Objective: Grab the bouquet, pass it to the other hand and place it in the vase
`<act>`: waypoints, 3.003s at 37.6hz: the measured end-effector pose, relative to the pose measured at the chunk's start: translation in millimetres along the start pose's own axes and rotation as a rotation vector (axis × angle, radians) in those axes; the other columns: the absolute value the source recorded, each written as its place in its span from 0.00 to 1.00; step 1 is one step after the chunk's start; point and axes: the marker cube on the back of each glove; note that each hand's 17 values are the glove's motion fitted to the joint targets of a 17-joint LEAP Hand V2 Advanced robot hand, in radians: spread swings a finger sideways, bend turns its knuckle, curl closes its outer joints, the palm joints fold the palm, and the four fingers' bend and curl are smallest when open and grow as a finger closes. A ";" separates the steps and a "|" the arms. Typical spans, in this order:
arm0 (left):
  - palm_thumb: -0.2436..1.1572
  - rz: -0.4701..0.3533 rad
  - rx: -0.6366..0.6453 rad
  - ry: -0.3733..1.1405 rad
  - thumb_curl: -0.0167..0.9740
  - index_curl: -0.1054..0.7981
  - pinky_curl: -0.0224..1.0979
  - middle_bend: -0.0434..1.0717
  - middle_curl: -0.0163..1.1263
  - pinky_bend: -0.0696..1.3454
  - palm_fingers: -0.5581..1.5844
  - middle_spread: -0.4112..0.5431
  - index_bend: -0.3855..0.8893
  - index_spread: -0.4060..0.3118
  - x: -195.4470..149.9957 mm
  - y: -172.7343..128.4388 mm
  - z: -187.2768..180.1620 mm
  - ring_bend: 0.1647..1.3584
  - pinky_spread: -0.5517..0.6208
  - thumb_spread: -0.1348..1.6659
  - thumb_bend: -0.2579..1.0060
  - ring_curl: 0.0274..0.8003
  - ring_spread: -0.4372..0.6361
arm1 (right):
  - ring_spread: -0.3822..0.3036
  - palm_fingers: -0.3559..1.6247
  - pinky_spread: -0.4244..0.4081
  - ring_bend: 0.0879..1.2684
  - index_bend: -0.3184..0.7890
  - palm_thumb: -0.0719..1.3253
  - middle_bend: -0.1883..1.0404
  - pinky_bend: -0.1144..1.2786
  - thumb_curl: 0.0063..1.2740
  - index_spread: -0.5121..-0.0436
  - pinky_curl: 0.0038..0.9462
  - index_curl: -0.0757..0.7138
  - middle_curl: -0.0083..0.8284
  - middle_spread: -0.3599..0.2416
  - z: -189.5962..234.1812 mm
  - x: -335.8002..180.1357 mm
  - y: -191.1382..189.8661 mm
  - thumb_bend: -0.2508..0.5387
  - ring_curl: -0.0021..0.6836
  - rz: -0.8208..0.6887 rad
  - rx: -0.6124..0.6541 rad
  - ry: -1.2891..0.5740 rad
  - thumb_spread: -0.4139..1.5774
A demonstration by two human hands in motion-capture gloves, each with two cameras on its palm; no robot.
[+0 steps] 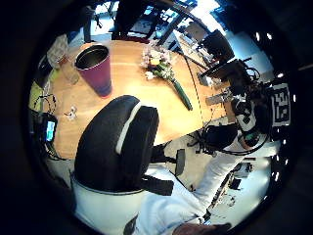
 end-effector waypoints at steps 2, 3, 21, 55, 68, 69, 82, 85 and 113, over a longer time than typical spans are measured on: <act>0.27 -0.006 -0.003 -0.002 0.05 0.21 0.11 0.18 0.06 0.30 0.51 0.48 0.48 0.52 -1.6 -1.7 0.6 0.23 0.57 0.35 0.26 0.10 0.49 | 0.66 0.34 0.69 0.15 0.40 0.18 0.33 0.41 0.03 0.60 0.12 0.15 0.09 0.51 1.4 0.2 -0.2 0.44 0.09 -0.001 -0.003 -0.006 0.45; 0.27 -0.009 -0.004 -0.004 0.06 0.23 0.12 0.18 0.08 0.30 0.50 0.48 0.49 0.52 -2.9 -3.2 1.4 0.23 0.58 0.39 0.26 0.12 0.50 | 0.67 0.34 0.71 0.15 0.40 0.18 0.33 0.42 0.03 0.55 0.14 0.16 0.10 0.51 2.3 0.2 0.0 0.44 0.11 -0.003 -0.004 -0.013 0.48; 0.29 0.001 -0.016 0.017 0.16 0.42 0.24 0.18 0.17 0.30 0.48 0.51 0.47 0.49 -10.3 4.2 -2.3 0.25 0.65 0.67 0.21 0.26 0.56 | 0.76 0.31 0.83 0.20 0.40 0.21 0.35 0.45 0.10 0.25 0.27 0.28 0.27 0.48 12.6 -11.2 1.8 0.33 0.25 -0.068 -0.028 -0.107 0.72; 0.28 0.117 -0.082 0.074 0.24 0.52 0.31 0.18 0.23 0.29 0.47 0.52 0.44 0.51 34.3 10.0 47.8 0.26 0.65 0.72 0.19 0.32 0.58 | 0.82 0.37 0.86 0.48 0.32 0.22 0.31 0.67 0.17 0.50 0.40 0.21 0.37 0.70 25.6 70.1 -48.0 0.29 0.47 0.260 -0.107 -0.160 0.74; 0.28 0.138 -0.040 0.044 0.25 0.53 0.33 0.17 0.24 0.29 0.46 0.52 0.44 0.51 40.5 17.5 60.0 0.27 0.65 0.72 0.19 0.34 0.58 | 0.80 0.36 0.85 0.50 0.35 0.23 0.31 0.69 0.19 0.61 0.40 0.21 0.40 0.73 63.7 121.6 -62.8 0.29 0.50 0.392 -0.107 -0.208 0.74; 0.28 0.141 -0.035 0.041 0.25 0.53 0.33 0.17 0.24 0.29 0.46 0.52 0.44 0.51 40.8 16.6 63.0 0.27 0.65 0.72 0.19 0.34 0.58 | 0.80 0.36 0.85 0.50 0.35 0.23 0.31 0.69 0.19 0.61 0.40 0.21 0.40 0.73 66.4 124.4 -63.2 0.29 0.50 0.398 -0.107 -0.212 0.74; 0.28 0.171 -0.068 0.068 0.26 0.53 0.33 0.17 0.24 0.28 0.46 0.52 0.44 0.51 54.0 28.5 83.9 0.27 0.66 0.72 0.19 0.34 0.58 | 0.79 0.37 0.85 0.53 0.35 0.25 0.30 0.70 0.20 0.64 0.39 0.22 0.40 0.73 104.1 144.4 -64.5 0.29 0.51 0.442 -0.122 -0.244 0.74; 0.28 0.184 -0.079 0.070 0.26 0.53 0.33 0.17 0.24 0.29 0.46 0.53 0.44 0.51 56.7 27.2 94.2 0.27 0.66 0.72 0.19 0.35 0.58 | 0.78 0.37 0.84 0.54 0.36 0.25 0.30 0.70 0.20 0.65 0.39 0.23 0.40 0.73 132.0 146.7 -66.7 0.29 0.51 0.444 -0.150 -0.241 0.74; 0.28 0.185 -0.128 0.082 0.27 0.54 0.34 0.18 0.25 0.29 0.46 0.53 0.44 0.52 53.1 30.3 112.9 0.27 0.66 0.72 0.19 0.35 0.59 | 0.65 0.44 0.78 0.57 0.32 0.37 0.45 0.67 0.23 0.71 0.37 0.22 0.44 0.67 187.4 94.2 0.4 0.30 0.52 0.462 -0.489 -0.321 0.73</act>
